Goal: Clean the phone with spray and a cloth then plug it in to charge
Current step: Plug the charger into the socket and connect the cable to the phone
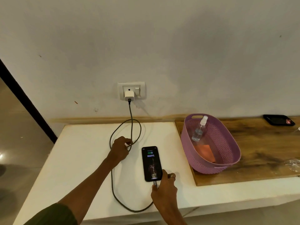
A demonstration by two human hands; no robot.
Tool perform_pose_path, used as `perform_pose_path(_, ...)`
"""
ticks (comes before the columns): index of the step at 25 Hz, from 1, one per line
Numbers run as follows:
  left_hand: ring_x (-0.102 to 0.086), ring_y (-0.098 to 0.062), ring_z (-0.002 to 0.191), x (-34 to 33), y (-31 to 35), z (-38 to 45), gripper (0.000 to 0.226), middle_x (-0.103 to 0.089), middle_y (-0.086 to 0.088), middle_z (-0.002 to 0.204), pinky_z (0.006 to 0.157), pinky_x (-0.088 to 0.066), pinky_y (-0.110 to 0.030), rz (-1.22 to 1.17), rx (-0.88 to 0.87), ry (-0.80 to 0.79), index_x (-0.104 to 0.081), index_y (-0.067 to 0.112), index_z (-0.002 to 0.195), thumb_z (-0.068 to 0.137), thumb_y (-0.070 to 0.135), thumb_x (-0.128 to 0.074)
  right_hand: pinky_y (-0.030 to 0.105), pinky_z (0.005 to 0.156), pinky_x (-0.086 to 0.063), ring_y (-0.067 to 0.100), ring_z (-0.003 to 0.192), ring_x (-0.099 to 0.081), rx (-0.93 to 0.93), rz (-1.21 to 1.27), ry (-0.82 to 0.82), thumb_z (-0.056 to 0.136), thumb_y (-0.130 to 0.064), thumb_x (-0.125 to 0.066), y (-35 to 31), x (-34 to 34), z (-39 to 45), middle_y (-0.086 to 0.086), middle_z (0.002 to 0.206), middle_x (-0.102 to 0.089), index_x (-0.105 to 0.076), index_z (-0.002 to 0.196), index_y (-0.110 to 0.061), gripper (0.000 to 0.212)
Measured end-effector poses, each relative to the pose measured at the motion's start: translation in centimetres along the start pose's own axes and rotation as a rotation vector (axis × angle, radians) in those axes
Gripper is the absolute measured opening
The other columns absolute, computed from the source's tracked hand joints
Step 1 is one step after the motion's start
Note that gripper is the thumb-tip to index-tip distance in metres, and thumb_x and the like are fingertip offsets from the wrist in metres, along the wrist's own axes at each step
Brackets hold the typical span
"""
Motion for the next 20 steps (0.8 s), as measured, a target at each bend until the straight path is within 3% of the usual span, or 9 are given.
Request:
perform_pose_path(3,-0.064,-0.019,0.099,-0.5,-0.1,0.1,0.031,-0.068,-0.005,0.107,0.078,-0.042,-0.015,0.037,-0.002,-0.058,-0.072,0.010,0.107,0.085,-0.008,-0.059,0.029,0.101,-0.045,0.022,0.118,-0.057,-0.022,0.029,0.017,0.085,-0.023,-0.067,-1.0,-0.1,1.0,0.007,0.144,-0.031,-0.031,0.139,-0.021,0.066)
perform_pose_path(7,-0.064,-0.020,0.099,-0.8,0.0,-0.7,0.042,-0.066,-0.007,0.106,0.078,-0.043,-0.018,0.090,-0.061,-0.014,-0.069,0.014,0.109,0.076,-0.010,-0.061,0.030,0.100,-0.046,0.023,0.115,-0.058,-0.021,0.059,0.035,0.085,-0.023,-0.068,-2.7,0.0,2.9,0.011,0.142,-0.035,-0.035,0.139,-0.017,0.063)
perform_pose_path(13,-0.064,-0.025,0.110,-1.1,0.2,-1.8,0.029,-0.067,-0.013,0.119,0.094,-0.047,-0.024,-0.107,0.060,0.128,-0.065,0.004,0.120,0.094,-0.003,-0.052,0.029,0.095,-0.048,0.023,0.102,-0.063,0.029,0.071,0.035,0.084,-0.017,-0.068,-4.8,0.3,6.3,0.011,0.133,-0.041,-0.046,0.127,-0.016,0.048)
perform_pose_path(17,-0.070,-0.012,0.087,1.6,4.3,-2.5,0.032,-0.075,-0.001,0.100,0.078,-0.052,-0.020,-0.575,0.071,0.329,-0.067,0.015,0.116,0.104,0.026,-0.040,0.029,0.095,-0.047,0.024,0.105,-0.061,0.051,0.081,0.037,0.083,-0.015,-0.069,-5.6,0.4,8.0,0.011,0.131,-0.043,-0.048,0.125,-0.016,0.047)
perform_pose_path(20,-0.069,-0.009,0.071,2.3,6.1,-3.2,0.030,-0.075,0.001,0.083,0.061,-0.052,-0.015,-0.710,0.005,0.358,-0.069,0.019,0.110,0.104,0.025,-0.040,0.031,0.098,-0.045,0.026,0.111,-0.058,0.046,0.100,0.041,0.083,-0.019,-0.070,-6.3,0.3,9.2,0.012,0.132,-0.044,-0.048,0.125,-0.014,0.048)
Point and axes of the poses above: each hand's wrist, its own z-axis towards the middle knuckle, its own x-axis out of the back of the hand, y = z × x, the point moved 5 cm from there along z, towards the middle knuckle
